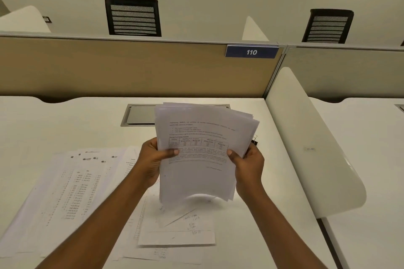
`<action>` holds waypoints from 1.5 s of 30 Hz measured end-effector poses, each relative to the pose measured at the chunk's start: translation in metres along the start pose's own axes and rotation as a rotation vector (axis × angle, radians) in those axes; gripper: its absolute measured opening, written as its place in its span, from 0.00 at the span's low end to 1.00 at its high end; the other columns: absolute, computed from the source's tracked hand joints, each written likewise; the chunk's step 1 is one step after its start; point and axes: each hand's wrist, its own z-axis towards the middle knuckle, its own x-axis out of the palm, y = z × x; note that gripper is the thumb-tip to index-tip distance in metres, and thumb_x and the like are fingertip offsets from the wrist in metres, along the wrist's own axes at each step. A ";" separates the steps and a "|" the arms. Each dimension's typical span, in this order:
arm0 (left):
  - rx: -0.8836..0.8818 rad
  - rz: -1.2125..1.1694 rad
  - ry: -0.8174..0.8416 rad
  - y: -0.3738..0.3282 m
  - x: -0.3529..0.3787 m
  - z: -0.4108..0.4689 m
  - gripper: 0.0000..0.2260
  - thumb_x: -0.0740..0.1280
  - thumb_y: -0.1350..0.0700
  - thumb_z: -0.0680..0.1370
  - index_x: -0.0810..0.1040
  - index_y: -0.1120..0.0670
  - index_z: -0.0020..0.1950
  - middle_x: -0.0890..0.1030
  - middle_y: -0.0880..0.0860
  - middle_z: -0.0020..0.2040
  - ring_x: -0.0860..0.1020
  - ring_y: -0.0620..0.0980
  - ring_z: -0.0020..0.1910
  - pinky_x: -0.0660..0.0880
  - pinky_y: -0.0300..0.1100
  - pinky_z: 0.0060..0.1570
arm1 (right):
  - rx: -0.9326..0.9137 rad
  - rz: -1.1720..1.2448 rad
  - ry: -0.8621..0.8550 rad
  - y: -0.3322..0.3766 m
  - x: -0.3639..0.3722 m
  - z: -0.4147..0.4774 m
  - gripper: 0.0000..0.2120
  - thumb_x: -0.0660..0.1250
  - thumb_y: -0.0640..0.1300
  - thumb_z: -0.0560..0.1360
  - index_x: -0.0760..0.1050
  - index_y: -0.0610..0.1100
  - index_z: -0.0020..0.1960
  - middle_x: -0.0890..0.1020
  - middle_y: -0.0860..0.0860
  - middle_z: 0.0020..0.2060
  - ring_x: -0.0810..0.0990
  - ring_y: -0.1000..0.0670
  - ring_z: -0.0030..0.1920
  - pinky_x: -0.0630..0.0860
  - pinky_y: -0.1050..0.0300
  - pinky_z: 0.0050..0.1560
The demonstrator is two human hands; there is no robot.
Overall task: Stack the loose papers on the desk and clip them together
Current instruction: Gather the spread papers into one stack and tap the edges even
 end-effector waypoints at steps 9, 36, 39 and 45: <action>-0.016 0.222 -0.004 0.030 -0.004 -0.010 0.21 0.79 0.63 0.64 0.81 0.49 0.54 0.85 0.53 0.51 0.82 0.54 0.52 0.80 0.53 0.54 | -0.014 -0.028 0.126 -0.053 -0.018 -0.015 0.18 0.70 0.27 0.70 0.78 0.47 0.52 0.84 0.48 0.49 0.83 0.49 0.50 0.82 0.55 0.48; -0.114 0.190 -0.249 0.065 0.007 -0.012 0.16 0.72 0.61 0.74 0.75 0.50 0.59 0.80 0.49 0.51 0.77 0.55 0.54 0.74 0.51 0.59 | 0.108 -0.089 0.028 -0.089 -0.001 -0.003 0.12 0.67 0.30 0.74 0.77 0.38 0.56 0.83 0.44 0.51 0.81 0.46 0.52 0.79 0.70 0.42; -0.120 0.199 -0.257 0.066 0.008 -0.013 0.16 0.72 0.61 0.74 0.74 0.51 0.59 0.80 0.48 0.50 0.77 0.53 0.53 0.74 0.47 0.55 | 0.118 -0.114 0.033 -0.089 0.001 0.000 0.12 0.67 0.31 0.74 0.77 0.39 0.57 0.83 0.45 0.50 0.81 0.46 0.52 0.78 0.70 0.41; -0.128 0.250 -0.293 0.067 0.007 -0.013 0.17 0.71 0.59 0.76 0.75 0.56 0.64 0.81 0.54 0.54 0.79 0.56 0.55 0.78 0.51 0.56 | 0.112 -0.197 0.040 -0.088 0.005 0.004 0.11 0.66 0.33 0.75 0.77 0.41 0.56 0.83 0.48 0.48 0.82 0.47 0.50 0.78 0.62 0.45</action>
